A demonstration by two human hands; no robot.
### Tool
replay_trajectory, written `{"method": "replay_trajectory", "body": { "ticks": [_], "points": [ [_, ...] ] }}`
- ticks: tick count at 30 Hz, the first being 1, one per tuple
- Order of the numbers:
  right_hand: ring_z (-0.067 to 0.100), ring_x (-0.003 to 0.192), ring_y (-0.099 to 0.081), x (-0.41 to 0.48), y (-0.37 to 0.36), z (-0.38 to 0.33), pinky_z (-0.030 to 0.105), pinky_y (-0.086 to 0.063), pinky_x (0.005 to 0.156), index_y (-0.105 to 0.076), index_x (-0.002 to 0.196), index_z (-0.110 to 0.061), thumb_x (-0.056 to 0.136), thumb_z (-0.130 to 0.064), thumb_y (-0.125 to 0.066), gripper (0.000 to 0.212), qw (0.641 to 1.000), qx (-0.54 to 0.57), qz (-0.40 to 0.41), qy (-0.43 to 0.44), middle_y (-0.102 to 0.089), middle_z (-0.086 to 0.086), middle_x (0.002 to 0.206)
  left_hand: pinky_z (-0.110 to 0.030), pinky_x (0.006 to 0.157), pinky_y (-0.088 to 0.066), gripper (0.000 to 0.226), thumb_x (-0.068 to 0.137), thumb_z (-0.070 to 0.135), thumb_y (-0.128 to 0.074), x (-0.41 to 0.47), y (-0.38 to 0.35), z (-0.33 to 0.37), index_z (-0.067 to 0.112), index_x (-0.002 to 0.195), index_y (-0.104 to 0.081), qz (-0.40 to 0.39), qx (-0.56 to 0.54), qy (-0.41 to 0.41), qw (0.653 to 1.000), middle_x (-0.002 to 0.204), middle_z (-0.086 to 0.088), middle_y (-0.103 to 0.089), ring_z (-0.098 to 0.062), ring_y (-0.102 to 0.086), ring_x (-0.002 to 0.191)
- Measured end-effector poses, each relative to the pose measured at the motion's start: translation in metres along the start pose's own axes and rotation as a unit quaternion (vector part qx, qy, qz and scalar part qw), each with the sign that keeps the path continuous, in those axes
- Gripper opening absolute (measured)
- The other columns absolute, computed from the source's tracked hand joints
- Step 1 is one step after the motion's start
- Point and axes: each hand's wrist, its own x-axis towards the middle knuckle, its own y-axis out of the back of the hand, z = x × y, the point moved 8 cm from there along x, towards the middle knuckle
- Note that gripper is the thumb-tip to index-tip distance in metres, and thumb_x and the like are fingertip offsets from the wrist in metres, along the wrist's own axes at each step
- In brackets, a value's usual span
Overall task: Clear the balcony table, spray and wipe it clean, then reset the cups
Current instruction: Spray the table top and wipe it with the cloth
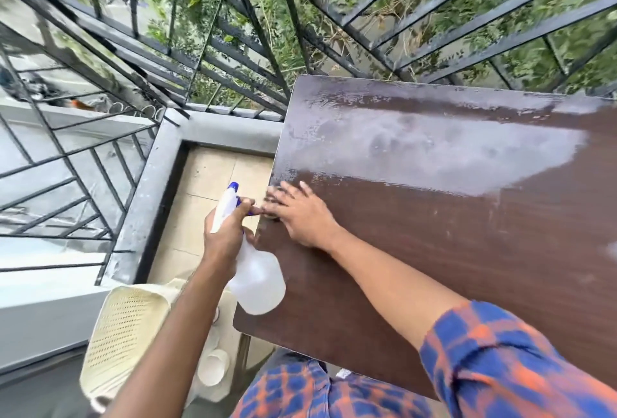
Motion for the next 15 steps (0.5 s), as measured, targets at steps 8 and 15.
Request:
{"method": "replay_trajectory", "body": {
  "ticks": [8,15],
  "points": [
    [0.031,0.154,-0.021,-0.107,0.111,0.249,0.052,-0.019,0.124,-0.045,0.151,-0.029,0.095,-0.026,-0.055,0.056,0.832,0.022,0.226,-0.507,-0.027,0.005,0.167,-0.028,0.051,-0.036,0.018,0.095,0.022,-0.067,0.014,-0.009,0.004,0.034,0.081,-0.068,0.002,-0.007,0.003,1.000,0.082,0.002,-0.072,-0.019,-0.042,0.039],
    [0.032,0.153,-0.024,-0.002,0.046,0.090,0.052,-0.015,0.124,-0.043,0.152,-0.027,0.096,-0.028,-0.056,0.057,0.960,-0.006,0.132,-0.246,-0.033,0.005,0.164,-0.032,0.057,-0.038,0.028,0.097,0.023,-0.065,0.032,-0.025,0.014,0.044,0.080,-0.073,-0.038,0.011,-0.023,0.999,0.087,-0.002,-0.071,-0.022,-0.043,0.046]
  ]
}}
